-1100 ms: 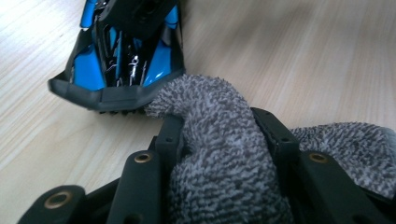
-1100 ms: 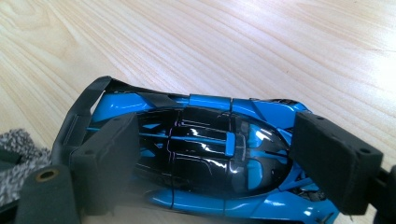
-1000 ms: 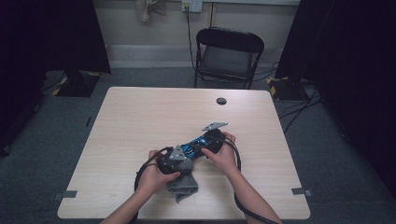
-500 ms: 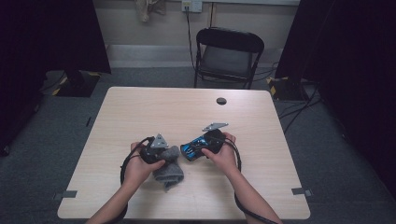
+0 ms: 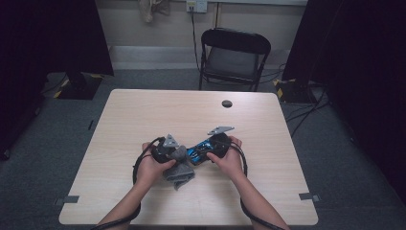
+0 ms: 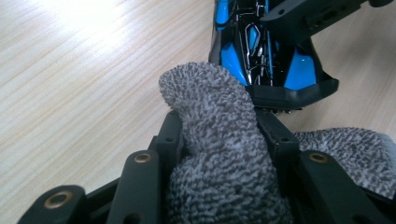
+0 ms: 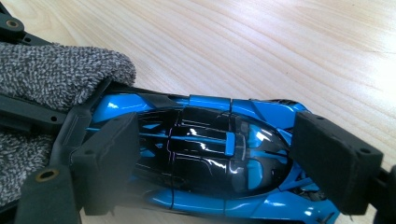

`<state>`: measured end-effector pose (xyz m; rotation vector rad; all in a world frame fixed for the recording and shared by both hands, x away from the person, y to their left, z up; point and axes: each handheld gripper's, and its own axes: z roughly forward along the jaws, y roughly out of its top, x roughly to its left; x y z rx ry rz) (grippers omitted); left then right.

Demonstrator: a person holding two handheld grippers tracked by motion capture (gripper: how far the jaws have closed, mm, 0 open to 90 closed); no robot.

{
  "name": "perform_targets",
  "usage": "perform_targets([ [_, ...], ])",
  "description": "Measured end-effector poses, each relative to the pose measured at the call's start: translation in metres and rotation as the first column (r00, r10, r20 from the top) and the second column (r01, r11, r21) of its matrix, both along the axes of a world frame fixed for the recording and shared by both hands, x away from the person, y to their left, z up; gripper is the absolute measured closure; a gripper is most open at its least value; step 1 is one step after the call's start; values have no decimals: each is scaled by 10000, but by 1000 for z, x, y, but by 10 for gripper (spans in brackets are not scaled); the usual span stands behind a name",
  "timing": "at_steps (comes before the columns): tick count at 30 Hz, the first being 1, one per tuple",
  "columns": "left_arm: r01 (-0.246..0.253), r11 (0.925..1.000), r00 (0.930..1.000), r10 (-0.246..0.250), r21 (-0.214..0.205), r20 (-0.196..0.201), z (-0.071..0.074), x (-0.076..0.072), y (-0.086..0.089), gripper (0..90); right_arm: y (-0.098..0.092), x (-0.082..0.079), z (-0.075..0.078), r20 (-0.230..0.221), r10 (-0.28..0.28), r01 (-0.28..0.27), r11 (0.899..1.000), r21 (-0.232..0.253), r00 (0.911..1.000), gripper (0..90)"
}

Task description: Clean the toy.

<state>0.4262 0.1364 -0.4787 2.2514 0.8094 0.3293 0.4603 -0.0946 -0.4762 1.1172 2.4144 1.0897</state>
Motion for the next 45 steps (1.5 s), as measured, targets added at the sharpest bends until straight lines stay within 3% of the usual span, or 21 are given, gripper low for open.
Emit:
perform_targets([
  [25, 714, 9975, 9973, -713, 5, -151, 0, -32, -16, 586, 0, -1, 0, -4, -43, 43, 10000, 16, 10000, 156],
  [31, 1273, 9918, 9915, -1276, -141, -267, 0, -43, -24, 588, 0, -1, 0, 19, -47, 47, 10000, 44, 10000, 156],
  [36, 1466, 9890, 9887, -1472, -205, -271, 1, -46, -27, 588, -1, -1, -1, 102, -16, 15, 10000, 76, 9999, 156],
  [41, 1258, 9918, 9915, -1265, -223, -306, 5, -42, -16, 589, -1, -1, -1, 94, -34, 33, 10000, 92, 10000, 156],
  [44, 765, 9966, 9968, -772, -311, -218, 10, -35, -1, 589, -1, -1, -1, 94, -35, 34, 9999, 94, 9999, 156],
  [45, 331, 9987, 9995, -331, -375, -5, 12, -27, 9, 589, -1, -1, -1, 95, -28, 27, 10000, 95, 10000, 156],
])
